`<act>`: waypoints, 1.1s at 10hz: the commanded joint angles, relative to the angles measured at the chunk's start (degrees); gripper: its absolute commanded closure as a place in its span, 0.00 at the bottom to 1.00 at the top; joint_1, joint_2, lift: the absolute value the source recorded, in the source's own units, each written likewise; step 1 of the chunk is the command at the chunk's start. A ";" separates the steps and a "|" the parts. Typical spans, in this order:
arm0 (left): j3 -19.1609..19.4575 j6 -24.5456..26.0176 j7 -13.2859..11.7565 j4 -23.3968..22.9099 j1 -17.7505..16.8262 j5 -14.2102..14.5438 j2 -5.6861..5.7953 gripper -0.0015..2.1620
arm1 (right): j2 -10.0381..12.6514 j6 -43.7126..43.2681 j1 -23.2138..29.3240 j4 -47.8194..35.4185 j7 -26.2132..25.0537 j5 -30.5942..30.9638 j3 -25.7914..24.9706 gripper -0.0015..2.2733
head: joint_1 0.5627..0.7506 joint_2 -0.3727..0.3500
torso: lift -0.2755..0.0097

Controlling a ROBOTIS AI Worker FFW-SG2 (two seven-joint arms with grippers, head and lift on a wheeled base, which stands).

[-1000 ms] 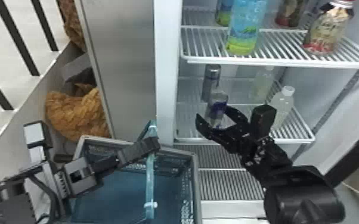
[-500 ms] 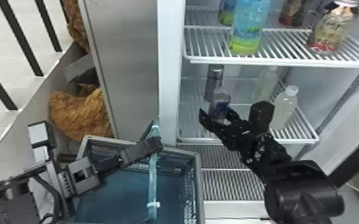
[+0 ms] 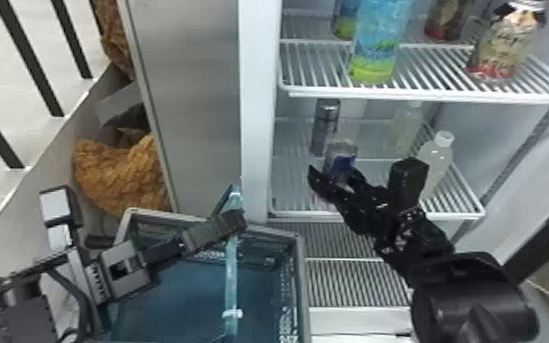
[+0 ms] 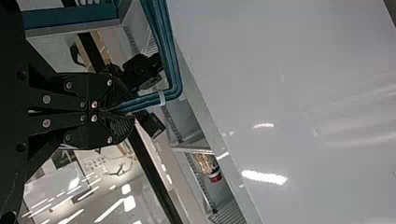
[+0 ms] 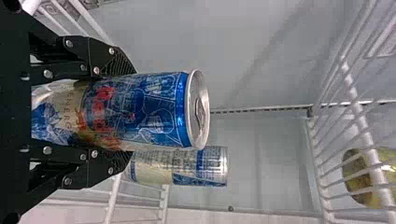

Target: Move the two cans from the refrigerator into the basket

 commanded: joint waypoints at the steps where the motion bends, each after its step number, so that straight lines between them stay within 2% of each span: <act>1: 0.00 0.00 0.00 -0.02 0.08 0.10 0.00 0.56 | -0.21 2.87 3.27 -6.18 0.01 -0.34 -1.16 0.56 | 0.70 0.42 | 0.20; 5: 0.11 0.00 0.00 -0.02 0.22 0.22 0.00 0.56 | -0.91 9.48 11.43 -19.40 0.01 -3.53 -2.76 0.56 | 0.70 0.39 | 0.20; 11: 0.46 0.00 0.00 -0.02 0.22 0.10 0.00 0.56 | -1.44 21.01 21.41 -34.30 2.64 -10.62 -3.79 0.56 | 0.70 0.43 | 0.20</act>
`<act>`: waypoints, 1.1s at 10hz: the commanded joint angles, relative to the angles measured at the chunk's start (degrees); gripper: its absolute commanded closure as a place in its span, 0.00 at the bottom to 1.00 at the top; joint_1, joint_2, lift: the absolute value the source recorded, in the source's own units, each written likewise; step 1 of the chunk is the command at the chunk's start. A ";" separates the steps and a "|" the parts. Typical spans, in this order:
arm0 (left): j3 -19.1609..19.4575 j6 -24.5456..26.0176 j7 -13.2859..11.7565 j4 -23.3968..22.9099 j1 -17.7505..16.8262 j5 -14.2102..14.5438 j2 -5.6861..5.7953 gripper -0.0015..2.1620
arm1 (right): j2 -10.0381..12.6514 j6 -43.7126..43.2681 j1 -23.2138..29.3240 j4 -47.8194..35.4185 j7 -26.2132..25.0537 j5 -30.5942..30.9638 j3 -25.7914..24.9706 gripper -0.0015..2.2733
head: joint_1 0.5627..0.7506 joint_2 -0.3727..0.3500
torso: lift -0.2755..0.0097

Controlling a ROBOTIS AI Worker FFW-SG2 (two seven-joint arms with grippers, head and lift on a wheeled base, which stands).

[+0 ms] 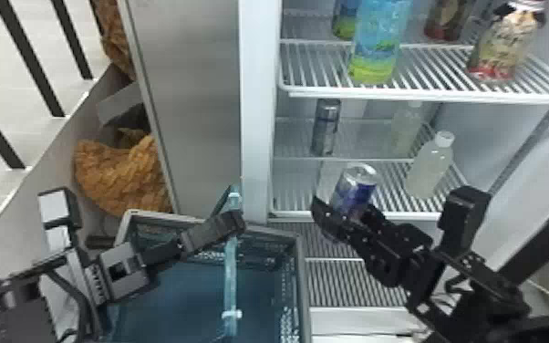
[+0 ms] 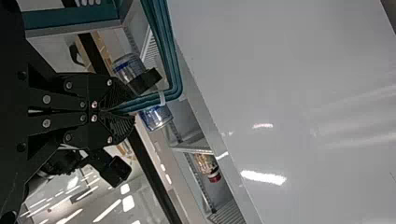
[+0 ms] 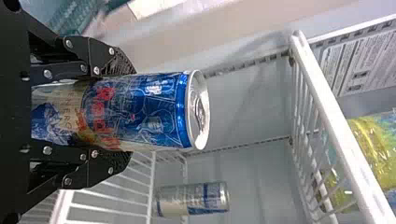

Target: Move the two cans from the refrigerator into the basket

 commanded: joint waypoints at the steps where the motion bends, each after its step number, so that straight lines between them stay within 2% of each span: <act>1: 0.08 0.00 0.00 0.00 0.00 -0.06 0.00 0.56 | 0.00 2.64 1.55 -1.57 1.27 -1.86 -0.02 0.56 | 0.70 0.44 | 0.20; 4: -0.04 0.00 0.00 0.00 0.00 -0.06 0.00 0.56 | 0.00 8.12 1.83 -2.27 4.08 -4.60 2.61 0.56 | 0.70 0.49 | 0.20; 7: -0.15 0.00 0.00 0.00 0.00 -0.06 0.00 0.56 | -0.97 14.03 -1.83 0.96 6.89 -9.06 7.41 0.56 | 0.70 0.59 | 0.20; 10: -0.27 0.00 0.00 0.00 0.00 0.16 0.00 0.56 | -2.20 16.00 -6.47 6.87 8.38 -13.40 13.58 0.56 | 0.70 0.70 | 0.20; 11: -0.27 0.00 0.00 0.00 0.00 0.16 0.00 0.56 | -2.29 16.00 -7.17 8.27 8.38 -14.09 14.83 0.44 | 0.70 0.74 | 0.20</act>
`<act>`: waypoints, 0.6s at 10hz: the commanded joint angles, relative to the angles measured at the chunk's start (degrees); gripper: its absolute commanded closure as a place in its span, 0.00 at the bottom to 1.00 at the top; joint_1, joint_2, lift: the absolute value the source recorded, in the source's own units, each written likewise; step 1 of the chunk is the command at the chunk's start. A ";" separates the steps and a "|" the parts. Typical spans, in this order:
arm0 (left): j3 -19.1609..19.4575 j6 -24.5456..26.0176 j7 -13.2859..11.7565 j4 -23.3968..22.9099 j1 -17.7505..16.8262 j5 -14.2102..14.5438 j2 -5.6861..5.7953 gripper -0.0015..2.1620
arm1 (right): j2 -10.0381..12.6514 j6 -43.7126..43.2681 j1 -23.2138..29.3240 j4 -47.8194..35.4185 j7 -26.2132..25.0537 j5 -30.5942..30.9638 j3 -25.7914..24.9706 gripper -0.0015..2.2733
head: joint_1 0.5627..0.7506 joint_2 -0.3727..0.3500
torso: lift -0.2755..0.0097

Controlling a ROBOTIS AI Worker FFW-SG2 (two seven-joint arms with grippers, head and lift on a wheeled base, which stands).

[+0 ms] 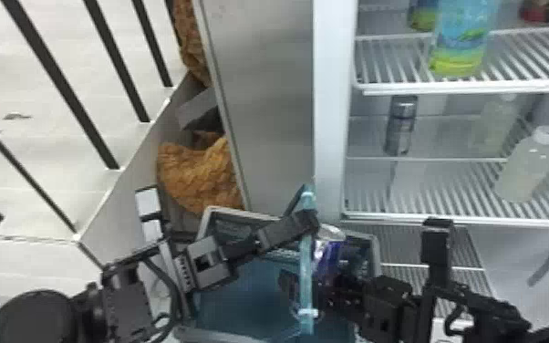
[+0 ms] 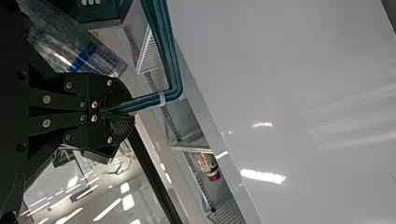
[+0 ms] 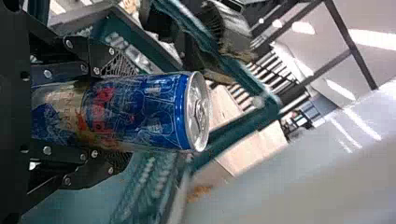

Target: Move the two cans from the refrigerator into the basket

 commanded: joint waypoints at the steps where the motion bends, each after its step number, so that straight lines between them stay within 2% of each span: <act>1: 0.10 0.00 0.01 0.00 0.00 0.11 0.00 0.56 | -0.08 0.00 -0.82 1.48 0.01 -0.47 1.27 0.28 | 0.70 0.77 | 0.20; 3: 0.10 -0.14 0.01 0.00 0.00 0.11 0.00 0.56 | -0.08 -0.98 -0.68 1.48 0.01 -0.01 0.81 0.07 | 0.70 0.79 | 0.20; 4: 0.10 -0.14 0.01 0.00 0.00 0.11 0.00 0.56 | -0.08 -1.54 -0.39 1.34 0.01 0.45 0.12 0.04 | 0.70 0.79 | 0.20; 6: 0.21 -0.14 0.01 0.00 0.14 0.22 -0.09 0.56 | 0.62 -4.21 1.15 -0.63 -0.08 4.10 -4.22 0.05 | 0.70 0.76 | 0.20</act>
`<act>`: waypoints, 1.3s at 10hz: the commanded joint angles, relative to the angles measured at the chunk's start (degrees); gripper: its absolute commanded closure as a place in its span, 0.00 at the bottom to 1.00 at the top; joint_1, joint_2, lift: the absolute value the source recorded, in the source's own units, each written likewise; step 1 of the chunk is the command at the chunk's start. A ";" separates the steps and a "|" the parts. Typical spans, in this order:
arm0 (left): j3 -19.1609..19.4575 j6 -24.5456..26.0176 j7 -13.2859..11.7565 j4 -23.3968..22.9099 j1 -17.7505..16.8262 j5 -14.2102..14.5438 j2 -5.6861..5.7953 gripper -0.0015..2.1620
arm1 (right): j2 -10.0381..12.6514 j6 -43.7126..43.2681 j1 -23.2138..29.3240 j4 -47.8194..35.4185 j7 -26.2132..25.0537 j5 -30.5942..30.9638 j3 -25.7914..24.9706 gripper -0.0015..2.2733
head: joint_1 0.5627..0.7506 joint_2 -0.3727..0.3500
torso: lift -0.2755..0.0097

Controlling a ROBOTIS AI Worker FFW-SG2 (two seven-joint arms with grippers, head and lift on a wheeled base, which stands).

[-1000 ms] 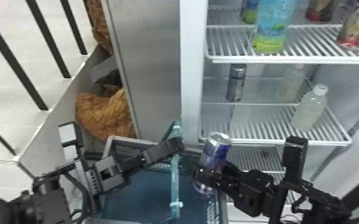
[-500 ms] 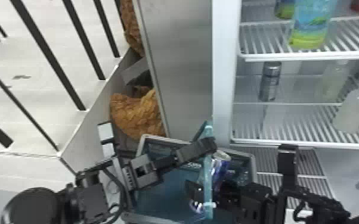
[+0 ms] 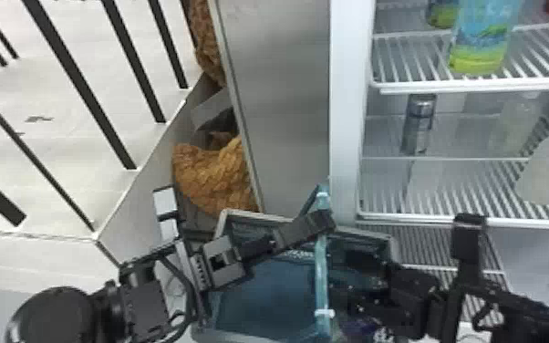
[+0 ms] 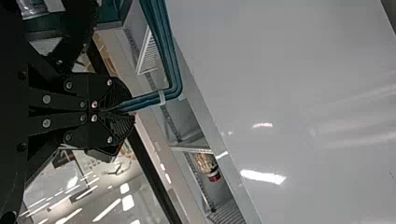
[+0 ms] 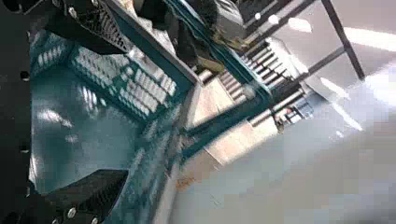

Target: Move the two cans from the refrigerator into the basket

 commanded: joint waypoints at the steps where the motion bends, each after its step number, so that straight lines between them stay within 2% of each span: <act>1: 0.09 0.00 -0.01 0.01 0.10 0.07 -0.08 0.56 | 0.47 -2.56 1.23 -1.37 -0.20 1.41 -3.41 0.05 | 0.70 0.74 | 0.20; 6: -0.02 0.00 -0.01 0.01 0.24 0.19 0.01 0.56 | 2.05 -12.12 4.18 -3.76 -3.19 3.70 -10.27 0.05 | 0.70 0.55 | 0.20; 13: 0.09 0.00 -0.01 0.01 0.52 0.42 -0.08 0.56 | 2.40 -26.05 5.73 -1.51 -11.27 4.38 -14.04 0.05 | 0.70 0.40 | 0.20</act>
